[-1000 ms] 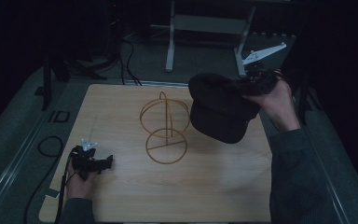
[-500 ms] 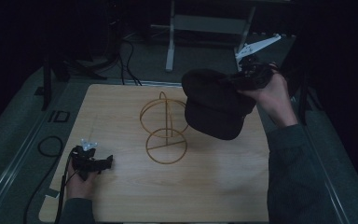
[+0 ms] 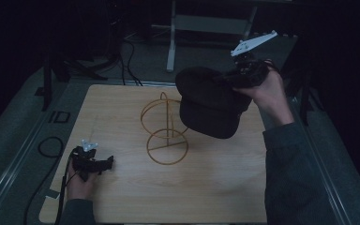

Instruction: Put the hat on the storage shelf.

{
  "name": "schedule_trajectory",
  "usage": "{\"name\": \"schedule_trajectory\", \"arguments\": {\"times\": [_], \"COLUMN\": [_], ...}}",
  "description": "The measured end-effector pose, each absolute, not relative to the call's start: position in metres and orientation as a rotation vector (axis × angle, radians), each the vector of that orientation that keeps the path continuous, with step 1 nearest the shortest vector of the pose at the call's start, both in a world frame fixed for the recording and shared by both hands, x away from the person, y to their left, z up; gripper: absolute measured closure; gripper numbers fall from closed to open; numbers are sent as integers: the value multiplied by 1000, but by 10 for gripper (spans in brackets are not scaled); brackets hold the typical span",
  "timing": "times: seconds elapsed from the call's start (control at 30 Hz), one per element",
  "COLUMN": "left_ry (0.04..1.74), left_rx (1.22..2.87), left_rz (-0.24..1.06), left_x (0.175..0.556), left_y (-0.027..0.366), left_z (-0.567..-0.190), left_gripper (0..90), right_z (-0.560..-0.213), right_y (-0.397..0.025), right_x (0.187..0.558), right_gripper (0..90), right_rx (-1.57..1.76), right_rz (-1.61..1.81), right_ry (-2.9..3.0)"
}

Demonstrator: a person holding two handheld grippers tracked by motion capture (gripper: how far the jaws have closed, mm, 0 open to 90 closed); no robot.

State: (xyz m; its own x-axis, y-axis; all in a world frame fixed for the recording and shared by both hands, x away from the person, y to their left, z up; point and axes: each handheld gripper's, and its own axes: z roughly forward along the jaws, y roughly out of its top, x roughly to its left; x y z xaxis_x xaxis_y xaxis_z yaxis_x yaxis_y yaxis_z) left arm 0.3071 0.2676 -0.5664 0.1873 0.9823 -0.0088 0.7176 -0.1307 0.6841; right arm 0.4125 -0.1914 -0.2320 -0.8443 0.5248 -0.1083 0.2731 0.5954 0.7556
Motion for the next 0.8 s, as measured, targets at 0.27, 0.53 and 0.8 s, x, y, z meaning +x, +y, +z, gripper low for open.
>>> {"name": "schedule_trajectory", "arguments": {"times": [0.27, 0.53, 0.8], "left_ry": [1588, 1588, 1589], "left_rx": [1914, 1914, 1909], "left_rz": [619, 619, 619], "left_x": [307, 307, 307], "left_y": [268, 268, 267], "left_z": [-566, -566, -566], "left_gripper": [19, 18, 18], "right_z": [-228, -230, -233], "right_y": [-185, -176, -168], "right_x": [411, 409, 409], "right_gripper": [815, 815, 816], "right_rx": [615, 594, 574], "right_rz": [1168, 1210, 1263], "right_ry": [2498, 2484, 2477]}}
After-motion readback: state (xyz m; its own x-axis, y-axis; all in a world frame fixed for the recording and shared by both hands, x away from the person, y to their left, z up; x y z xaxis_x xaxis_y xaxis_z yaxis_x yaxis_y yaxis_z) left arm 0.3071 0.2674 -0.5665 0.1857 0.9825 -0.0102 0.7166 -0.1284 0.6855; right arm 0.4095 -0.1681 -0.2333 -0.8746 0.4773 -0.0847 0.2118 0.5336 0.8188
